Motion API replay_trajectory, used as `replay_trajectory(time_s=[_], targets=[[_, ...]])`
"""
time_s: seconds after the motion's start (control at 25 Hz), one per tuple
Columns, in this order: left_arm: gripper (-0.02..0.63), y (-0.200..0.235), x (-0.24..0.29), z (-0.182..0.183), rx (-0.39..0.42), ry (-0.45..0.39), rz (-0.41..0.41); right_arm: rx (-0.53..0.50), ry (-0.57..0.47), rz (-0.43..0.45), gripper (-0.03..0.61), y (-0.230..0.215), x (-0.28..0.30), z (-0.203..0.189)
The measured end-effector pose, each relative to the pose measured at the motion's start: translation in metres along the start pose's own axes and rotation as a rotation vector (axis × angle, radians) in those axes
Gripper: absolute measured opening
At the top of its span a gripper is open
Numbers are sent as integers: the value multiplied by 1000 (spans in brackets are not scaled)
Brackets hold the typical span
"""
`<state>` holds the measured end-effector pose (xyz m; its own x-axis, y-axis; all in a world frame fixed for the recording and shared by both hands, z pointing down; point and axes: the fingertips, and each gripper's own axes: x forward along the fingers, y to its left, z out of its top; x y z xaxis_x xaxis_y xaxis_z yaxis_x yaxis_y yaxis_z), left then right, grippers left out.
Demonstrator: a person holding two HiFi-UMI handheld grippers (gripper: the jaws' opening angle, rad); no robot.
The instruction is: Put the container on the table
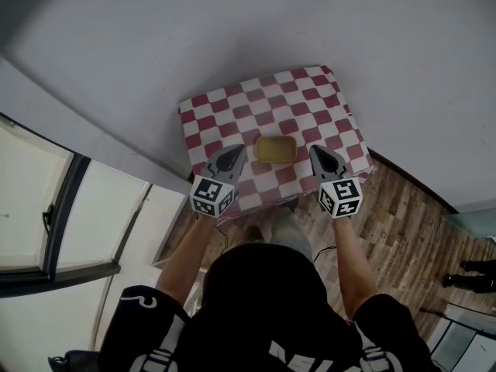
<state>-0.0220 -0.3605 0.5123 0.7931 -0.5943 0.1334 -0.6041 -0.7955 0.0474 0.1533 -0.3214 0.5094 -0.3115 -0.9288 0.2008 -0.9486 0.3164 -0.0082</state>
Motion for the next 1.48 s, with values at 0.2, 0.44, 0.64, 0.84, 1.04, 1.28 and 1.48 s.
replay_trajectory(time_s=[0.2,0.44,0.64,0.84,1.04,1.28,1.48], targets=[[25,0,0,-1,-2,0,4,20,2,3,14,-2,-1,-2],[25,0,0,-2,-6,4,7,18,9,10,14,-2,-1,-1],[25,0,2,-3,-5,7,7,17,11,14,14,-2,1,0],[25,0,4,-5,-7,14,5,20,15,15,14,-3,2,-2],[25,1,5,-4,-8,11,1,25,15,14,14,-3,4,-3],[25,3,7,-9,-11,17,1,36,11,13,14,-3,6,-5],[25,4,8,-9,-12,21,2,36,17,14,14,-4,7,-5]])
